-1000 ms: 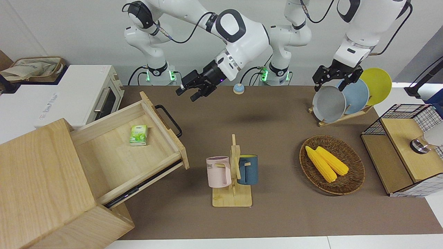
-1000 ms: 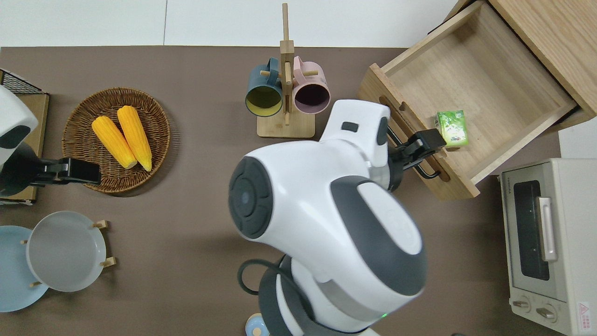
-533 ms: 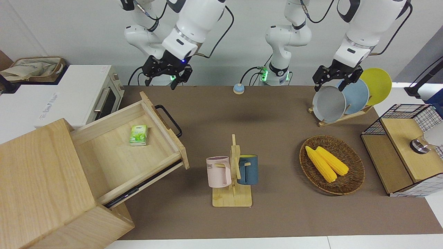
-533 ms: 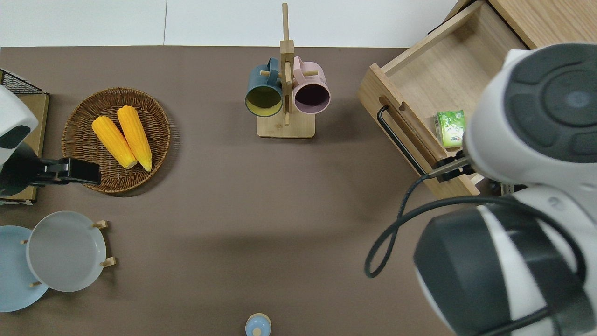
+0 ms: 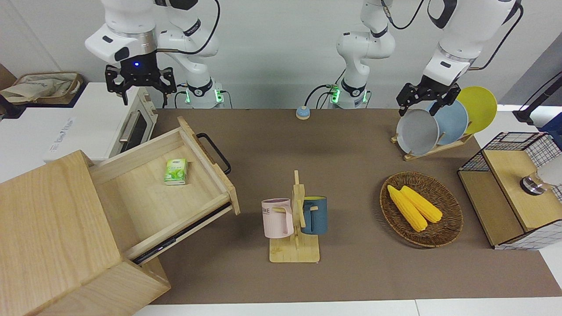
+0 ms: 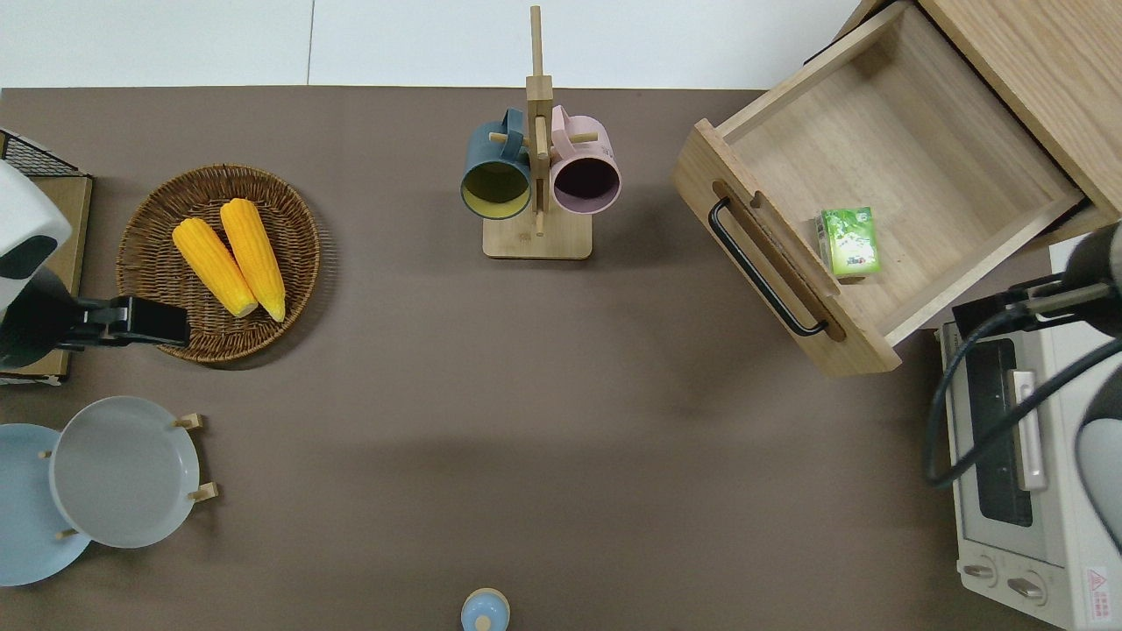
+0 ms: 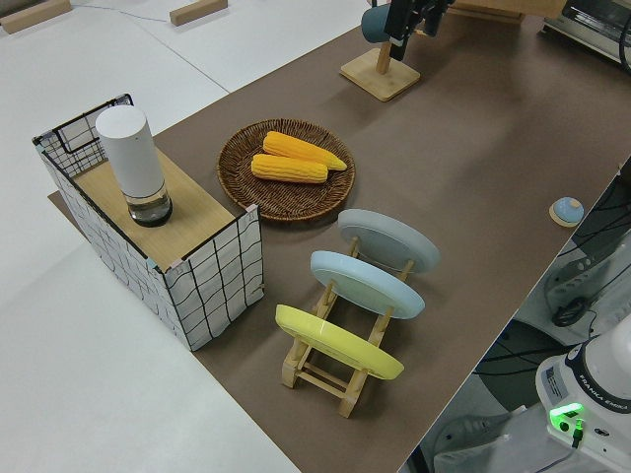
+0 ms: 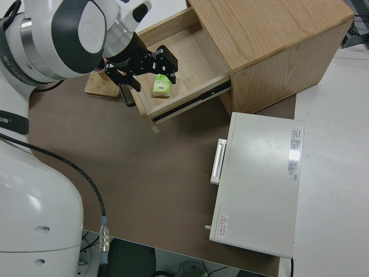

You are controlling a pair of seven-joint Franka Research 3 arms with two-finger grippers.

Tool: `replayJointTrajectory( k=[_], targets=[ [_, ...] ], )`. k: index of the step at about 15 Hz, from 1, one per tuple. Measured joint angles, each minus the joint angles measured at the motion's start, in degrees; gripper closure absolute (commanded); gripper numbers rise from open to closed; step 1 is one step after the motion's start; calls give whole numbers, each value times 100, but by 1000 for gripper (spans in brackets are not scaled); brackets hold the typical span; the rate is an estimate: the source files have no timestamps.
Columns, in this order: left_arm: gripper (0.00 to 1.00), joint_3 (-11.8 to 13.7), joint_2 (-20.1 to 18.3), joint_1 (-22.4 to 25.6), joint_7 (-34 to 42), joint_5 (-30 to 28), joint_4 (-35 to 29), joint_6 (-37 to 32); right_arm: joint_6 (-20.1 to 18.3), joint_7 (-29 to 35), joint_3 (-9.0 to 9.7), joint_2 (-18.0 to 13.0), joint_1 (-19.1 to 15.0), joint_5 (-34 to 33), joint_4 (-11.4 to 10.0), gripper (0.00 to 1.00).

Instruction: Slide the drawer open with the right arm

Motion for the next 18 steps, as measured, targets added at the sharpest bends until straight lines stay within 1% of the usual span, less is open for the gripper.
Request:
replayJointTrajectory(
  k=[4, 6, 8, 11, 14, 16, 18],
  targets=[
    [5, 0, 0, 0, 0, 0, 0, 0, 28, -41, -9, -85, -681, 816, -78, 11],
    [2, 0, 0, 0, 0, 0, 0, 0, 63, -41, -2, -85, -858, 1019, -95, 11],
    [5, 0, 0, 0, 0, 0, 0, 0, 101, -41, -1, -86, -947, 1149, -107, 11],
    [5, 0, 0, 0, 0, 0, 0, 0, 125, -16, 28, -86, -951, 1166, -130, 11],
    [2, 0, 0, 0, 0, 0, 0, 0, 277, 267, 25, -81, -797, 1166, -201, 11],
    [2, 0, 0, 0, 0, 0, 0, 0, 310, 364, -110, -64, -611, 1165, -234, 11],
    [2, 0, 0, 0, 0, 0, 0, 0, 316, 384, -188, -54, -525, 1165, -243, 11]
  ],
)
